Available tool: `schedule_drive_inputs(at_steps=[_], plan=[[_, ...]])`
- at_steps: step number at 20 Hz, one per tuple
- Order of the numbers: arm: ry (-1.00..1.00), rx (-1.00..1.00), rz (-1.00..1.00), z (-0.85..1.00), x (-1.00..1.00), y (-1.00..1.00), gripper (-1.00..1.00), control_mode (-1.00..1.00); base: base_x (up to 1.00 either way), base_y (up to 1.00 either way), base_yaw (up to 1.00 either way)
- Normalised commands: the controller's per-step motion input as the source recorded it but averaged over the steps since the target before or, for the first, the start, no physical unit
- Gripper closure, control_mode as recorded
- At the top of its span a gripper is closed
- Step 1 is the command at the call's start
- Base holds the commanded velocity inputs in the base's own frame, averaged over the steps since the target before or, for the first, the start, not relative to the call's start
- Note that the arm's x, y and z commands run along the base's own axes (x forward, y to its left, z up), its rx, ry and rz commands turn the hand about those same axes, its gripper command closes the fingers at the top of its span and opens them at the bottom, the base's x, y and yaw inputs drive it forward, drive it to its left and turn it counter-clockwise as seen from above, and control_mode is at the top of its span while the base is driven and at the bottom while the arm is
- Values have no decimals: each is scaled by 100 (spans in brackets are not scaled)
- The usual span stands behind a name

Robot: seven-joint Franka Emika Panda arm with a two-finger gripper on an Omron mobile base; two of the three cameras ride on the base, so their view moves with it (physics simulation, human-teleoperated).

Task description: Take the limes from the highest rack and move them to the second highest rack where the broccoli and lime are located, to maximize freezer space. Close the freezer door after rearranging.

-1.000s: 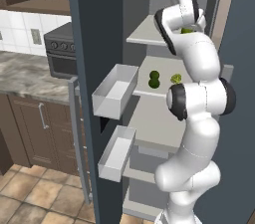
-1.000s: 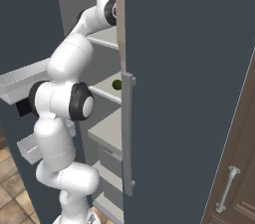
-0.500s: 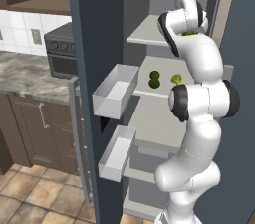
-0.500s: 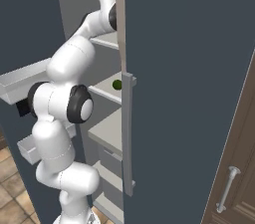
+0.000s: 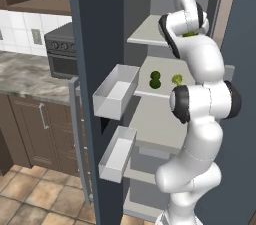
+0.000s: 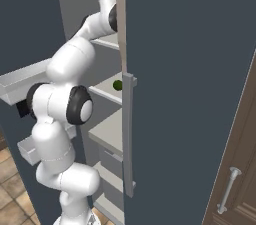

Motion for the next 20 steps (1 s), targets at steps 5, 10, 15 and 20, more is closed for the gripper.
schedule_drive_inputs(at_steps=[5,10,15,20], plan=[[-5,0,0,-20,-45,17,100,-100,0,0,0],[-8,0,-2,-15,-72,41,100,-100,0,0,0],[-12,5,-5,0,-97,24,100,-100,0,0,0],[-4,5,-3,-1,-100,28,100,-100,0,0,0]])
